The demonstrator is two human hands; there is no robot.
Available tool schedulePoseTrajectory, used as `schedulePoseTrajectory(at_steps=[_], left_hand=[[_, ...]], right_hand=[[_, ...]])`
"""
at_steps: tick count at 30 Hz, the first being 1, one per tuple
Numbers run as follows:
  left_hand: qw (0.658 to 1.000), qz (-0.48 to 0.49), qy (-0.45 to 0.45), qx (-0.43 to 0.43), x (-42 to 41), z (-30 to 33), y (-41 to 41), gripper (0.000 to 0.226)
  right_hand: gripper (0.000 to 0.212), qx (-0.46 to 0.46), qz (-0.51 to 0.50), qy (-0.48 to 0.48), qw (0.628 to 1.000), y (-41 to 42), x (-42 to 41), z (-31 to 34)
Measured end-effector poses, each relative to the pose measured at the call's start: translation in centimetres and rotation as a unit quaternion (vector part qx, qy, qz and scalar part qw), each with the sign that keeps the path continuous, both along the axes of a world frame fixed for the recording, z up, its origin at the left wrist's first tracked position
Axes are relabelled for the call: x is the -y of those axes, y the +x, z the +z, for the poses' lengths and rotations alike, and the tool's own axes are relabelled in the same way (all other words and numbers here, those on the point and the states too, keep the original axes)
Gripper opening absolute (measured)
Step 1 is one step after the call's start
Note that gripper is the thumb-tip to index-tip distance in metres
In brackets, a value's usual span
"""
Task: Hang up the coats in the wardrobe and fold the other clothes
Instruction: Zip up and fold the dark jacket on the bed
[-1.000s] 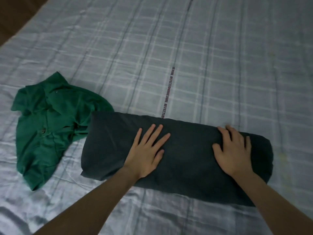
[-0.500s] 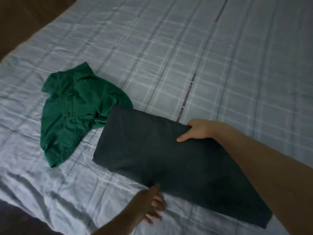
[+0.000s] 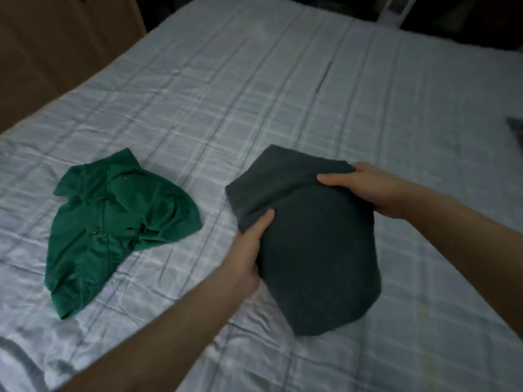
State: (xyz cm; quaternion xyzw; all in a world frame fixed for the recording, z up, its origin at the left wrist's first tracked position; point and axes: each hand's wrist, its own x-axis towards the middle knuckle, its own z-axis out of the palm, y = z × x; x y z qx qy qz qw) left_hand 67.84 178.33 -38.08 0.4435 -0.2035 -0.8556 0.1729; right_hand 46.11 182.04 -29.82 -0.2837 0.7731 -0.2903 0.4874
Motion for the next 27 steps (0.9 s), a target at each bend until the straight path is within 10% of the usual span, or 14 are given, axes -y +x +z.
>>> schedulePoseTrajectory(at_steps=[11,20,24,27], left_hand=[[0.925,-0.053,-0.369,0.08,5.6,9.8,-6.5,0.038],[0.908,-0.204,-0.152,0.334,-5.2,-8.1,6.1,0.038],[0.886,-0.159,-0.231,0.37,-5.2,-9.1,6.4,0.032],[0.874,-0.106,-0.311,0.358,-3.2,-8.3,4.9,0.04]], right_hand=[[0.024,0.092,-0.254,-0.288,0.919,-4.0,-5.6,0.8],[0.049,0.123,-0.187,0.066,0.972,6.3,-16.3,-15.8],[0.037,0.144,-0.258,0.048,0.954,5.5,-16.1,-16.7],[0.066,-0.016,-0.302,0.072,0.95,3.6,-14.9,-17.0]])
